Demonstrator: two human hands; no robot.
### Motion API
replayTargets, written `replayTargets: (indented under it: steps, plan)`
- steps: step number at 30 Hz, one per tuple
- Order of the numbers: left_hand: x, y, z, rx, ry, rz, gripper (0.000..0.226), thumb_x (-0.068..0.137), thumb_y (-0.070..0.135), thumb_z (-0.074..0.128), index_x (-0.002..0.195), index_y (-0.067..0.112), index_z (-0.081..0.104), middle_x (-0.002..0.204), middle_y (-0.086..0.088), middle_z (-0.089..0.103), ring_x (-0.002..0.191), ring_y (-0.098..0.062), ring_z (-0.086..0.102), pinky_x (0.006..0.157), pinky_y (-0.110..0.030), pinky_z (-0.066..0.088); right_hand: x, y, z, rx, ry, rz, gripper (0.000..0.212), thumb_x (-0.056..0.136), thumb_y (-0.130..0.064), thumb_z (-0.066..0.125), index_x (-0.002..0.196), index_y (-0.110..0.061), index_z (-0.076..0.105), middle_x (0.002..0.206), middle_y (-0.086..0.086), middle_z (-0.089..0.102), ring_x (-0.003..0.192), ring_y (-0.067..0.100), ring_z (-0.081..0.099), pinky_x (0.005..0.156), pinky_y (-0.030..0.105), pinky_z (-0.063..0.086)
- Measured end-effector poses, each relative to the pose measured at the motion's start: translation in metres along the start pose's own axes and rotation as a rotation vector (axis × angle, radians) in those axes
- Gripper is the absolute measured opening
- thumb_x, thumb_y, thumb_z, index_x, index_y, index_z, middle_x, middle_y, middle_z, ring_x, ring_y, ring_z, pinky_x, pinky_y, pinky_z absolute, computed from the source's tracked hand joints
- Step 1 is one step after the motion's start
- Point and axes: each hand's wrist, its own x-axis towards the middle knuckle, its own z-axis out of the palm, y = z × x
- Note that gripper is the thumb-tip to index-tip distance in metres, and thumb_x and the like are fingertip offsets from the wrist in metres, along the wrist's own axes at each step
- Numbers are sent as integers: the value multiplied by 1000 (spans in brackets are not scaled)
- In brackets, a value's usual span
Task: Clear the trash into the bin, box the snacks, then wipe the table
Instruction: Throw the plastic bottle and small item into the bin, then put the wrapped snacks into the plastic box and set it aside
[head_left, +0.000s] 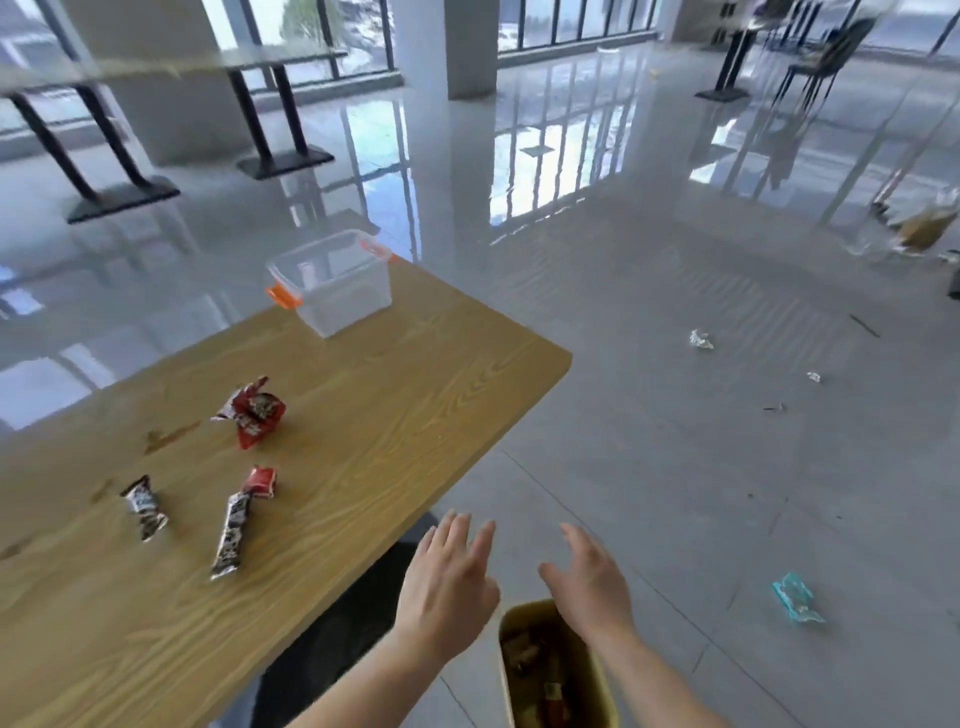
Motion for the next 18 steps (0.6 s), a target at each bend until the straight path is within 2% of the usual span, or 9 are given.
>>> replayTargets:
  steps: [6, 12, 16, 18]
  plan:
    - [-30, -52, -69, 1, 139, -200, 64, 86, 32, 50, 146, 23, 30, 152, -7, 33, 144, -26, 24, 115, -36, 26, -1, -87, -8, 14, -76, -220, 57, 90, -42, 61, 140, -23, 45, 135, -2, 56, 121, 16, 53, 94, 29, 43]
    - [-67, -107, -107, -17, 212, -395, 67, 84, 31, 51, 147, 22, 33, 152, -7, 35, 142, -24, 28, 114, -34, 29, -7, -169, 11, -30, -160, -407, 54, 92, -41, 61, 141, -23, 45, 133, -3, 55, 118, 14, 54, 92, 27, 45]
    - [-91, -152, -122, -31, 273, -486, 62, 77, 28, 60, 137, 17, 50, 135, -6, 53, 125, -24, 50, 99, -35, 45, -10, -218, 39, -25, -222, -481, 51, 92, -40, 62, 139, -25, 47, 127, -6, 55, 112, 10, 54, 90, 25, 48]
    - [-100, -179, -123, -49, 280, -517, 60, 76, 28, 63, 134, 18, 52, 130, -5, 56, 118, -23, 54, 94, -34, 47, -10, -239, 57, -24, -231, -497, 51, 92, -39, 62, 139, -25, 49, 122, -8, 55, 107, 8, 53, 87, 22, 46]
